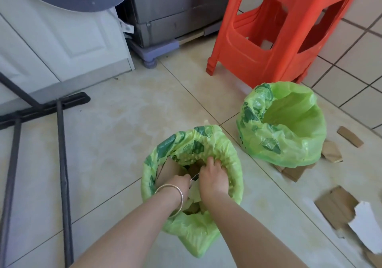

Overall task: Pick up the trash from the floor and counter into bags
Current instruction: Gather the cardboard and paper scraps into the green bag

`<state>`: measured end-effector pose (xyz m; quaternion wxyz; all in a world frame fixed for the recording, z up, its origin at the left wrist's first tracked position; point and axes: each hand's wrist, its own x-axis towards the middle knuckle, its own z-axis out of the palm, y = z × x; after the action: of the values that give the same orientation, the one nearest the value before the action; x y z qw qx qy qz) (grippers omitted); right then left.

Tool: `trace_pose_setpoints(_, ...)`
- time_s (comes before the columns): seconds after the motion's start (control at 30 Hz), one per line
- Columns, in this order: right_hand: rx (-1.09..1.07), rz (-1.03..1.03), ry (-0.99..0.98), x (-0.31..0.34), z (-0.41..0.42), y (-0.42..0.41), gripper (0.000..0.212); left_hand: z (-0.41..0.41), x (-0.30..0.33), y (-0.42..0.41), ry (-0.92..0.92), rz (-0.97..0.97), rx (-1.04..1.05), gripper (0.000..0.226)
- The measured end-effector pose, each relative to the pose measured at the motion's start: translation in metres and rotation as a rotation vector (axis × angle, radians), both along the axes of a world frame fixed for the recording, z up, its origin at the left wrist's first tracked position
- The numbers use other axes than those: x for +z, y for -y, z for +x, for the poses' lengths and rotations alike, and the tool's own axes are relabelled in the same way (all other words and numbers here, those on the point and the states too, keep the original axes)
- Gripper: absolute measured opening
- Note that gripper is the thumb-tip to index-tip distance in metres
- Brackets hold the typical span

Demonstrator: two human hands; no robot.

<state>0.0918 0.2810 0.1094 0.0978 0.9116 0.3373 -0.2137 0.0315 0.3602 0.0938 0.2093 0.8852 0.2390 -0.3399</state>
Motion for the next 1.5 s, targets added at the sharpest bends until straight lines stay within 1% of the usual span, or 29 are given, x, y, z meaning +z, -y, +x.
trace_pose_setpoints(0.13, -0.026, 0.071, -0.074, 0.004, -0.003, 0.000, 0.043, 0.005, 0.000, 0.004, -0.040, -0.001, 0.008, 0.033)
trace_pose_setpoints(0.23, -0.057, 0.155, -0.109, 0.020, 0.000, 0.012, 0.040, 0.009, 0.021, 0.006, 0.016, 0.044, -0.044, 0.039)
trace_pose_setpoints(0.3, -0.049, 0.234, -0.097, 0.037, 0.003, 0.024, 0.037, 0.015, 0.043, 0.011, 0.063, 0.115, -0.120, 0.048)
trace_pose_setpoints(0.33, -0.051, 0.281, -0.089, 0.047, 0.004, 0.032, 0.034, 0.019, 0.057, 0.016, 0.081, 0.167, -0.171, 0.049)
trace_pose_setpoints(0.37, -0.080, 0.332, -0.089, 0.057, 0.004, 0.040, 0.031, 0.023, 0.071, 0.024, 0.096, 0.222, -0.222, 0.048)
trace_pose_setpoints(0.43, -0.211, 0.427, -0.115, 0.077, 0.007, 0.059, 0.028, 0.034, 0.100, 0.046, 0.121, 0.319, -0.305, 0.046)
trace_pose_setpoints(0.53, -0.437, 0.550, -0.148, 0.109, 0.012, 0.098, 0.026, 0.047, 0.141, 0.091, 0.259, 0.409, -0.368, 0.038)
trace_pose_setpoints(0.63, -0.571, 0.661, -0.147, 0.137, 0.013, 0.148, 0.024, 0.056, 0.167, 0.138, 0.418, 0.352, -0.399, 0.035)
trace_pose_setpoints(0.73, -0.674, 0.750, -0.074, 0.159, 0.011, 0.212, 0.025, 0.061, 0.187, 0.193, 0.520, 0.277, -0.455, 0.035)
trace_pose_setpoints(0.83, -0.719, 0.756, 0.008, 0.172, 0.010, 0.282, 0.026, 0.065, 0.203, 0.254, 0.587, 0.196, -0.496, 0.034)
trace_pose_setpoints(0.93, -0.719, 0.731, 0.057, 0.187, 0.008, 0.365, 0.035, 0.071, 0.213, 0.324, 0.634, 0.097, -0.513, 0.035)
trace_pose_setpoints(1.07, -0.704, 0.615, 0.150, 0.201, -0.007, 0.494, 0.050, 0.071, 0.208, 0.425, 0.693, -0.019, -0.586, 0.044)
trace_pose_setpoints(1.13, -0.771, 0.569, 0.171, 0.200, -0.021, 0.556, 0.054, 0.067, 0.195, 0.472, 0.694, -0.063, -0.628, 0.045)
trace_pose_setpoints(1.2, -0.886, 0.558, 0.155, 0.190, -0.037, 0.611, 0.055, 0.060, 0.176, 0.514, 0.648, -0.083, -0.682, 0.042)
trace_pose_setpoints(1.33, -1.124, 0.533, 0.118, 0.148, -0.073, 0.693, 0.051, 0.050, 0.130, 0.569, 0.522, -0.077, -0.740, 0.043)
trace_pose_setpoints(1.4, -1.234, 0.515, 0.102, 0.119, -0.093, 0.718, 0.048, 0.048, 0.109, 0.583, 0.449, -0.076, -0.759, 0.045)
trace_pose_setpoints(1.5, -1.339, 0.495, 0.074, 0.076, -0.123, 0.740, 0.043, 0.047, 0.082, 0.600, 0.362, -0.093, -0.830, 0.045)
